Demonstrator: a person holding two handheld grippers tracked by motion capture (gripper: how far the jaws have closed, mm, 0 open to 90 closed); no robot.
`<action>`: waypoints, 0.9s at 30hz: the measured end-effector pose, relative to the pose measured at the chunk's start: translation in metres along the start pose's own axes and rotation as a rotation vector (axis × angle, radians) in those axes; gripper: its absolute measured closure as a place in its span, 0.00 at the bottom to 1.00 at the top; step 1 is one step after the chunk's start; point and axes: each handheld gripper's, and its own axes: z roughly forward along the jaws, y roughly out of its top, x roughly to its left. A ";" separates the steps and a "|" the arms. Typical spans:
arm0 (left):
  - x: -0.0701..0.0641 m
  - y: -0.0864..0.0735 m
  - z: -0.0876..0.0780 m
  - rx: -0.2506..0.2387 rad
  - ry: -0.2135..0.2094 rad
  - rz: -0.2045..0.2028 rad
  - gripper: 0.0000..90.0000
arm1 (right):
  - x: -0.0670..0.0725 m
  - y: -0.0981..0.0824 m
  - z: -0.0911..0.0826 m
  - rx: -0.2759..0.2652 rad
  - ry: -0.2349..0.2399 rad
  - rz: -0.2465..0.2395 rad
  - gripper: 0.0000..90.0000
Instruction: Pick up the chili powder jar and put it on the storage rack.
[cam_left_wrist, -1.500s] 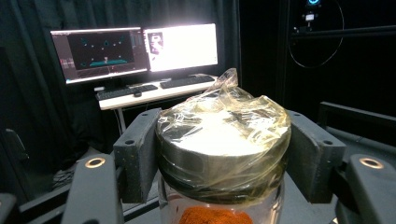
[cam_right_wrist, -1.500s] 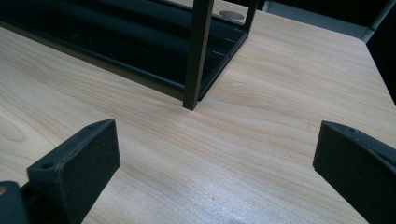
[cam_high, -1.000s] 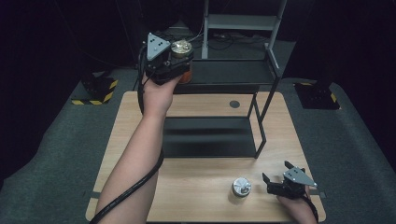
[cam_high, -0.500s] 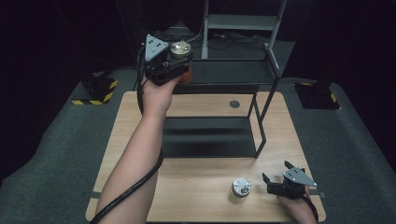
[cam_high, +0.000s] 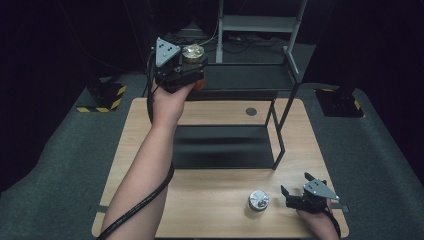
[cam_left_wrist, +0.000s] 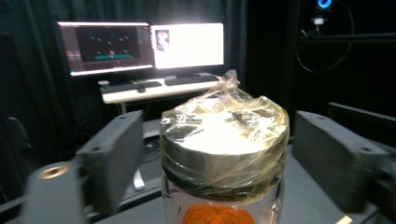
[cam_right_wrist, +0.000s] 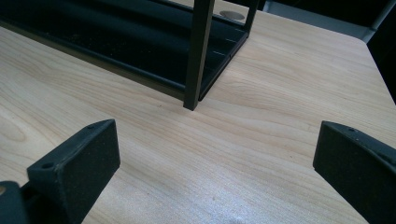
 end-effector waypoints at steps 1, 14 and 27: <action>-0.001 0.001 0.000 0.008 0.002 -0.005 0.08 | 0.000 0.000 0.000 0.000 0.000 0.000 0.00; -0.002 -0.001 -0.017 0.007 0.008 -0.012 0.00 | 0.001 0.001 0.000 0.003 -0.002 -0.007 0.00; -0.006 -0.008 -0.048 -0.005 0.010 -0.004 0.00 | 0.002 0.001 0.000 0.006 -0.003 -0.015 0.00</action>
